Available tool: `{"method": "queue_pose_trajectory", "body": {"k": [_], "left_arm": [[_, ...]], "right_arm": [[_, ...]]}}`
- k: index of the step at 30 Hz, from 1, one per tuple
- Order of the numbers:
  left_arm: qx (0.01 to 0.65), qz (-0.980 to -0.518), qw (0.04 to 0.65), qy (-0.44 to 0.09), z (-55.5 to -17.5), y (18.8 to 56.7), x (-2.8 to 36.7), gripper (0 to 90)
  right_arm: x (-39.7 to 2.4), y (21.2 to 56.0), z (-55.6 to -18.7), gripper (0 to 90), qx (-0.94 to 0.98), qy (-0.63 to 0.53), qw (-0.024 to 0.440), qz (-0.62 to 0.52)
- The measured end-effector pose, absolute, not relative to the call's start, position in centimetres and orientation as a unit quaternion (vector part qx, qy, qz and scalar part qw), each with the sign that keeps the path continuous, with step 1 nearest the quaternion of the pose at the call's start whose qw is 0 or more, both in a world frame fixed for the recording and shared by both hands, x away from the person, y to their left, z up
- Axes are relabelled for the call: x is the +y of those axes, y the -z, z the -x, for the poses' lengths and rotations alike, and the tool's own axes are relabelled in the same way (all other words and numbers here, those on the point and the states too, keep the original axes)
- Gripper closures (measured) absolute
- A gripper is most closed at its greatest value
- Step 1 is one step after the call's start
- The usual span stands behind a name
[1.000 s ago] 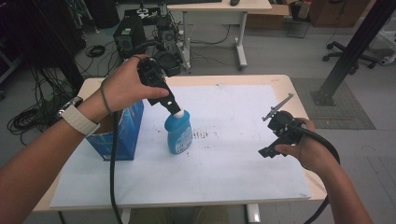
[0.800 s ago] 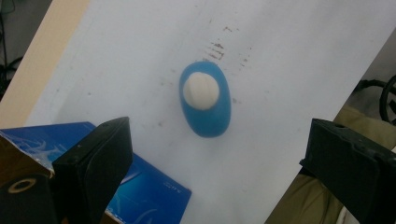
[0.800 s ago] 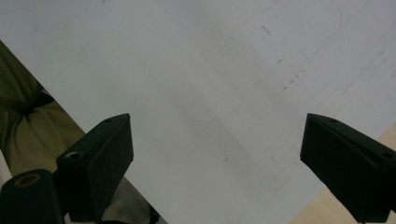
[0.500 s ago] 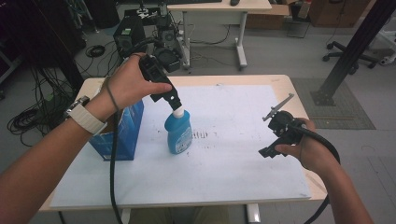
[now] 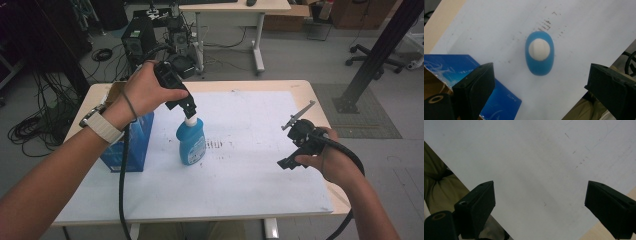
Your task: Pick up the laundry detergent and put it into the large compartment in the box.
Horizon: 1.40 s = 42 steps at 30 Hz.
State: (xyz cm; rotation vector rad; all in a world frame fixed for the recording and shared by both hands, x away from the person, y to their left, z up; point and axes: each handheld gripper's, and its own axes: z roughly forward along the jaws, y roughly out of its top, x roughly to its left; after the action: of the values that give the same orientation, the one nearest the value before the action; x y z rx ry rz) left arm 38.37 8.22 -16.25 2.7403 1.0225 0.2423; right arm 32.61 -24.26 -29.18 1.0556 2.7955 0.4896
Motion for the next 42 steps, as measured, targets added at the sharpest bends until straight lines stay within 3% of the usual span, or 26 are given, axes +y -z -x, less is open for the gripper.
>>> {"method": "queue_pose_trajectory", "body": {"k": [42], "left_arm": [[0.373, -0.921, 0.103, -0.046, -40.6, 21.4, 7.9, 8.6]], "right_arm": [[-24.0, 29.8, -32.8, 9.7, 0.922, -0.161, 0.049, -0.349]]}}
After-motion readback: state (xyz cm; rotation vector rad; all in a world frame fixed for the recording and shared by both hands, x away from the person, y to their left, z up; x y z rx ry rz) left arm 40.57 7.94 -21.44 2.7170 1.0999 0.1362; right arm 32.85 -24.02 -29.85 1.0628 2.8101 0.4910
